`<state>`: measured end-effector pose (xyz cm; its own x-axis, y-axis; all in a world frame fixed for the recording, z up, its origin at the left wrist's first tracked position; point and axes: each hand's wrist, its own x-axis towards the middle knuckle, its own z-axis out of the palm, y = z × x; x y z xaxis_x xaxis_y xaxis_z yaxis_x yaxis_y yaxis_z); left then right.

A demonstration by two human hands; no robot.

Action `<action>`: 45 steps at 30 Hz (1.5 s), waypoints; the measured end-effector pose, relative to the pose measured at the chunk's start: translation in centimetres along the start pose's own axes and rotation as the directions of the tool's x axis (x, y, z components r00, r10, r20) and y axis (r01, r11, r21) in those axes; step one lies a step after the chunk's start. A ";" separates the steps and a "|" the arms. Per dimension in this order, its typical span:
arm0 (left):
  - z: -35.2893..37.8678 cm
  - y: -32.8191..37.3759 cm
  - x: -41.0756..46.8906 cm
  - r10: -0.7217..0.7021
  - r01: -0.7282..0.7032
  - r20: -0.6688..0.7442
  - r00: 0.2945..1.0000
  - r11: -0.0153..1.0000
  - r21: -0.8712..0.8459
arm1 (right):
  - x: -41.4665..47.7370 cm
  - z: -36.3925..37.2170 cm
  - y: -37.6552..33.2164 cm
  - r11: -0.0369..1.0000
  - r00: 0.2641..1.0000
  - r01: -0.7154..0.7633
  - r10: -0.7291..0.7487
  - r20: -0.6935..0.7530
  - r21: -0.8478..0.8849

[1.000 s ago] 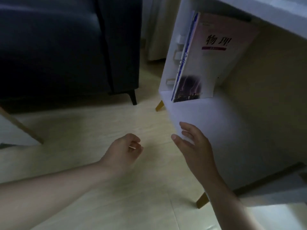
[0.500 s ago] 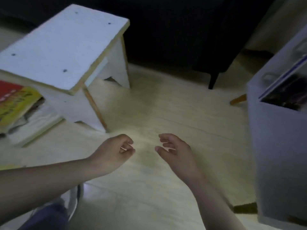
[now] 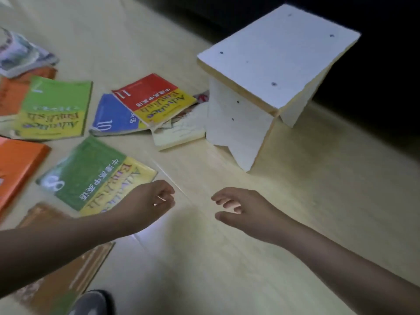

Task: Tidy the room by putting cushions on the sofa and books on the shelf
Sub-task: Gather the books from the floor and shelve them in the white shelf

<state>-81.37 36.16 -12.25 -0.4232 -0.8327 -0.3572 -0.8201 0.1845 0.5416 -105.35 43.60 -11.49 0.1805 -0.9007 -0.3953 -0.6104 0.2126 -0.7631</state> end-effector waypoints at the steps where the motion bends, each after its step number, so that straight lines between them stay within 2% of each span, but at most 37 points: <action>1: -0.7 -1.1 -0.3 -0.022 0.022 -0.024 0.999 1.000 -0.003 | 0.7 0.3 -1.1 0.999 0.999 0.022 -0.021 0.033 -0.039; 10: -3.8 -9.0 -1.6 -0.147 0.143 -0.055 0.988 0.987 -0.074 | 6.6 2.7 -7.8 0.972 0.987 0.059 -0.022 0.160 -0.228; 13: -4.7 -11.6 -2.3 -0.186 0.176 -0.067 0.980 0.976 -0.131 | 9.0 3.7 -10.2 0.935 0.974 0.087 -0.006 0.228 -0.345; 17: -5.4 -15.1 -2.3 -0.246 0.226 -0.080 0.966 0.952 -0.206 | 12.8 4.9 -12.4 0.859 0.957 0.071 0.084 0.276 -0.507; 20: -5.4 -16.3 -1.9 -0.258 0.225 -0.108 0.960 0.942 -0.249 | 16.3 6.1 -12.4 0.815 0.960 -0.003 0.164 0.226 -0.580; 25: -4.2 -17.6 -2.6 -0.249 0.209 -0.128 0.960 0.943 -0.260 | 20.4 9.5 -11.5 0.824 0.974 -0.156 0.220 0.054 -0.544; 29: -4.2 -18.3 -3.1 -0.269 0.231 -0.121 0.955 0.937 -0.263 | 21.9 11.6 -11.1 0.798 0.978 -0.180 0.206 -0.020 -0.576; 33: -4.5 -18.8 -3.3 -0.286 0.255 -0.109 0.952 0.939 -0.233 | 22.6 12.7 -11.2 0.839 0.978 -0.202 0.202 -0.055 -0.505; 36: -4.2 -18.8 -3.4 -0.277 0.258 -0.104 0.955 0.951 -0.168 | 23.2 12.6 -10.7 0.834 0.963 -0.247 0.269 -0.027 -0.493; 38: -3.9 -18.6 -3.3 -0.270 0.256 -0.092 0.958 0.957 -0.138 | 23.2 12.0 -10.3 0.864 0.946 -0.272 0.321 0.046 -0.425; 41: -3.7 -18.2 -3.2 -0.246 0.230 -0.086 0.965 0.959 -0.164 | 22.5 10.9 -10.1 0.935 0.952 -0.224 0.270 0.142 -0.275; 45: -4.4 -17.0 -1.0 -0.161 0.140 -0.136 0.978 0.979 -0.148 | 20.9 8.0 -9.0 0.888 0.960 -0.131 0.224 0.168 -0.440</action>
<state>-65.36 31.55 -17.78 -0.2295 -0.9147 -0.3325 -0.8052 -0.0135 0.5929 -89.91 25.89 -17.00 0.1657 -0.7535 -0.6362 -0.9054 0.1395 -0.4010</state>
